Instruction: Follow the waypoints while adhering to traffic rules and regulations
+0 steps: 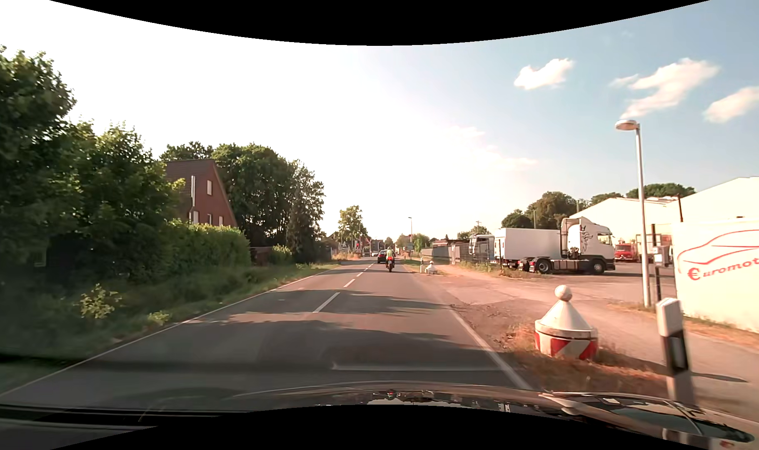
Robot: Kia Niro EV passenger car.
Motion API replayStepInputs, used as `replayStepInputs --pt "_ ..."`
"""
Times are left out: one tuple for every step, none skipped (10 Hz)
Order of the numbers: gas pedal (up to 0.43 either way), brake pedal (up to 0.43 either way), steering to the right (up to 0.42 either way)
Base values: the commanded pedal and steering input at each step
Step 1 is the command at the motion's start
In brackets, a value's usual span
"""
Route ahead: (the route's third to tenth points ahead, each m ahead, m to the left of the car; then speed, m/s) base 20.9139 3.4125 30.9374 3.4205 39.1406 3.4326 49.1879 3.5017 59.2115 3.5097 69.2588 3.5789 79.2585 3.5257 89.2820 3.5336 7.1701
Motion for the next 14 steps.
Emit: replayStepInputs --pt "0.067 0.0 -0.003" --pt "0.067 0.0 -0.003" --pt "0.067 0.0 -0.003" --pt "0.067 0.0 -0.003" --pt "0.067 0.0 -0.003" --pt "0.067 0.0 -0.003" --pt "0.067 0.0 -0.003" --pt "0.067 0.0 -0.003" --pt "0.067 0.0 -0.003" --pt "0.067 0.0 -0.002" --pt "0.067 0.0 -0.002" --pt "0.067 0.0 -0.003" --pt "0.067 0.0 -0.003" --pt "0.067 0.0 -0.003"
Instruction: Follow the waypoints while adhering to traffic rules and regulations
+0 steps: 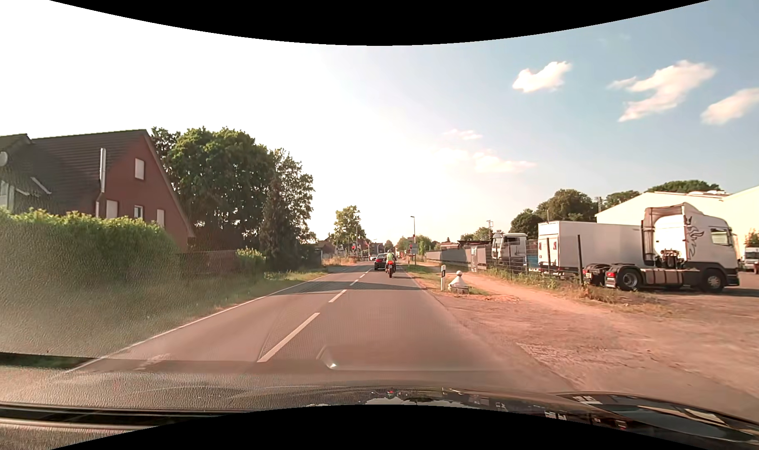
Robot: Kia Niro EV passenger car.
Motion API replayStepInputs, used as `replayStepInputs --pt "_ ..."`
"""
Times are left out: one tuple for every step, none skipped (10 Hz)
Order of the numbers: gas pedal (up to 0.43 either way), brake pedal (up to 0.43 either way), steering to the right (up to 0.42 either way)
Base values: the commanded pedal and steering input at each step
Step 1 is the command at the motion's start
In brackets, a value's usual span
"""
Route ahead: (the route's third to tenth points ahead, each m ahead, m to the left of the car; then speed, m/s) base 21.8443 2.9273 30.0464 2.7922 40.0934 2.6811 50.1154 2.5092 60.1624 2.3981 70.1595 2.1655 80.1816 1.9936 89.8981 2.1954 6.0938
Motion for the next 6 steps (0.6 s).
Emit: replayStepInputs --pt "0.067 0.0 -0.002" --pt "0.067 0.0 -0.002" --pt "0.067 0.0 -0.002" --pt "0.067 0.0 -0.001" --pt "0.067 0.0 -0.001" --pt "0.067 0.0 -0.002"
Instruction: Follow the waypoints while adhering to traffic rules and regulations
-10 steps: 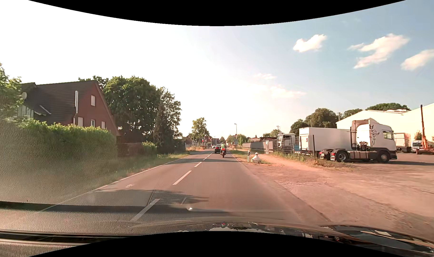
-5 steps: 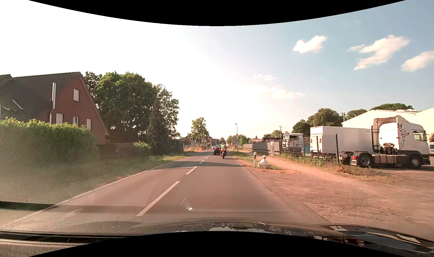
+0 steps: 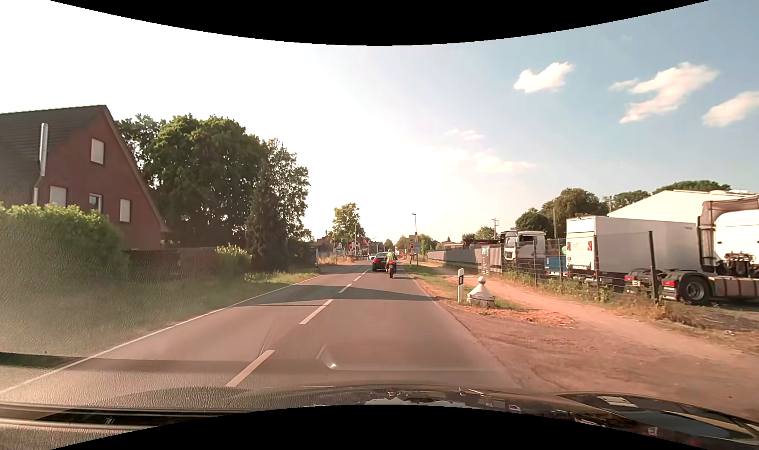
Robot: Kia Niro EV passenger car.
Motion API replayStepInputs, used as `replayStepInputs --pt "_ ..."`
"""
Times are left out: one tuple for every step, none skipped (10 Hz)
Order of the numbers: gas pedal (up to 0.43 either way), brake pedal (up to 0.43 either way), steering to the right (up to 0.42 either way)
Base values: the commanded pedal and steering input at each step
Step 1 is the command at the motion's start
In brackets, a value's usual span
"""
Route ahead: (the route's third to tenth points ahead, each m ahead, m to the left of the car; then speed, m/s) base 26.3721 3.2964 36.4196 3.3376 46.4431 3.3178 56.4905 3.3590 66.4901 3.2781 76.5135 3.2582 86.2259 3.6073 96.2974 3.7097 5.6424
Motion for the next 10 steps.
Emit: replayStepInputs --pt "0.059 0.0 -0.002" --pt "0.059 0.0 -0.003" --pt "0.039 0.0 -0.004" --pt "0.02 0.0 -0.006" --pt "0.0 0.0 -0.008" --pt "0.0 0.0 -0.009" --pt "0.0 0.0 -0.009" --pt "0.0 0.0 -0.009" --pt "0.0 0.0 -0.009" --pt "0.0 0.0 -0.008"
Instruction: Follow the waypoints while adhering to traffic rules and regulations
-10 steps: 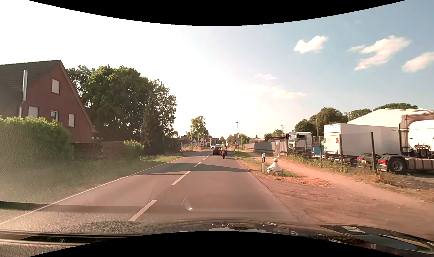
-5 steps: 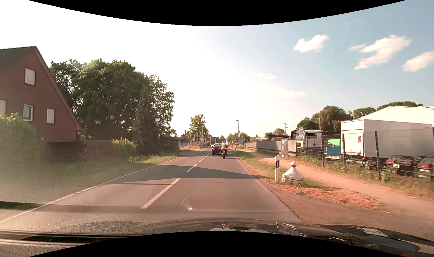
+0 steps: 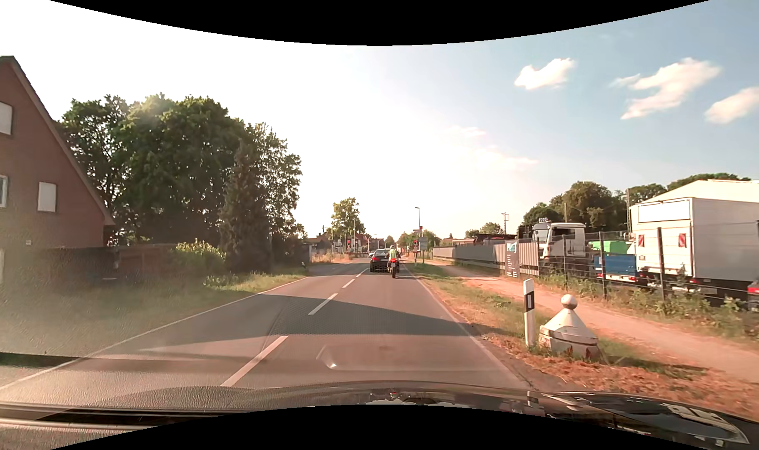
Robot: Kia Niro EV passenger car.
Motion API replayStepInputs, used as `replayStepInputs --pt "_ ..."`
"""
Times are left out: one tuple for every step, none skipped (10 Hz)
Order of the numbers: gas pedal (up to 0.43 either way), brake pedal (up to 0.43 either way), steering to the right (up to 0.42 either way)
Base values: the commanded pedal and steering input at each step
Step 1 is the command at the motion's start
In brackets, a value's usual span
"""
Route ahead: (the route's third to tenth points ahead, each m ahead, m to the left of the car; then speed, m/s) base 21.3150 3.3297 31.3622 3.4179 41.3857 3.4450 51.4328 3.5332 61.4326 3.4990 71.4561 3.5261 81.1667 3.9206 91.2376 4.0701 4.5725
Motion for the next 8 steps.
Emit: replayStepInputs --pt "0.0 0.0 -0.004" --pt "0.0 0.0 -0.004" --pt "0.0 0.0 -0.006" --pt "0.0 0.0 -0.006" --pt "0.0 0.0 -0.005" --pt "0.0 0.0 -0.006" --pt "0.0 0.0 -0.005" --pt "0.0 0.0 -0.005"
